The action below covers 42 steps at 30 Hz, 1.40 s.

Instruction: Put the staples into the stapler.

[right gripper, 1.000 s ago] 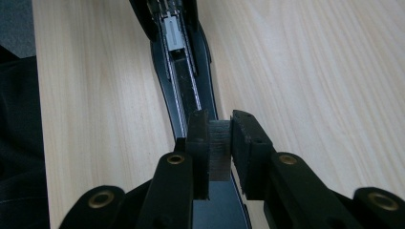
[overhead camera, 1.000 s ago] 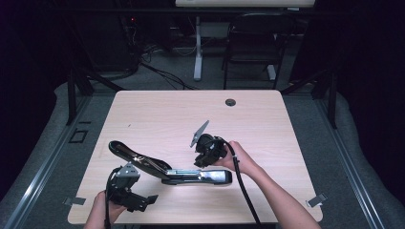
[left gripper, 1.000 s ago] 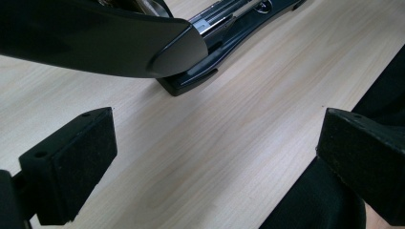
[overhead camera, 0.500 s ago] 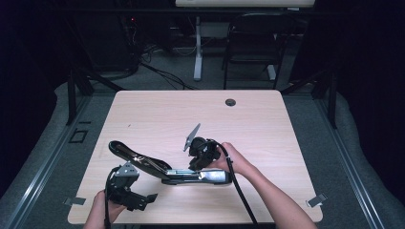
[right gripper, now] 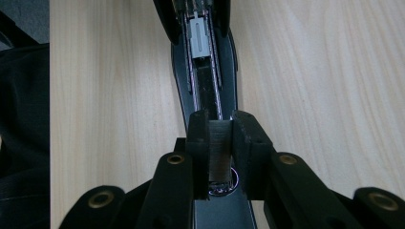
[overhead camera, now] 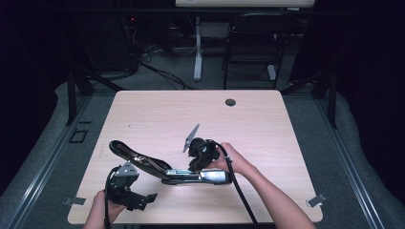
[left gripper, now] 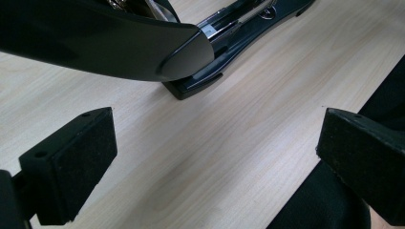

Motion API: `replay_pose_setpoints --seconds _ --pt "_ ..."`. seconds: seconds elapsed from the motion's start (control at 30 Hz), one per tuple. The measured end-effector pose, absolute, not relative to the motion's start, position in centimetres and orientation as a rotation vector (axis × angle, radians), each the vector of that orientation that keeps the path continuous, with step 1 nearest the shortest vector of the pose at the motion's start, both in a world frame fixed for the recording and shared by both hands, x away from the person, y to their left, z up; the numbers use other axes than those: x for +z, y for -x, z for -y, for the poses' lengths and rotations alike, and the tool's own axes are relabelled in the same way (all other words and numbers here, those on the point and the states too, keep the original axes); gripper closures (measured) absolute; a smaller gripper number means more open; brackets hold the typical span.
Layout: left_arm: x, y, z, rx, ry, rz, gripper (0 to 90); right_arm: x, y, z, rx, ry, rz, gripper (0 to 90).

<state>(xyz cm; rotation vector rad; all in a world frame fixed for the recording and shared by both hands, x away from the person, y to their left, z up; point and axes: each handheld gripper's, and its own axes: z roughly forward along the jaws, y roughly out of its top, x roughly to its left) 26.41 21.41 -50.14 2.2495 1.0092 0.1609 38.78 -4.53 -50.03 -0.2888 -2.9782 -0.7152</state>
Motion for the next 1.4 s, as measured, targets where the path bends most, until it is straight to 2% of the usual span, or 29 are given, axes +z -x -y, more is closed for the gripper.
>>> replay_pose_setpoints --seconds 0.97,1.4 --pt "-50.11 -26.46 -21.52 0.155 -2.249 -1.006 0.1 -50.35 -38.46 3.48 -0.615 0.213 3.018 77.9" --pt "-50.07 -26.45 -21.51 0.156 -2.247 -1.004 0.1 -50.66 -38.55 4.30 -0.717 0.239 2.991 77.9"
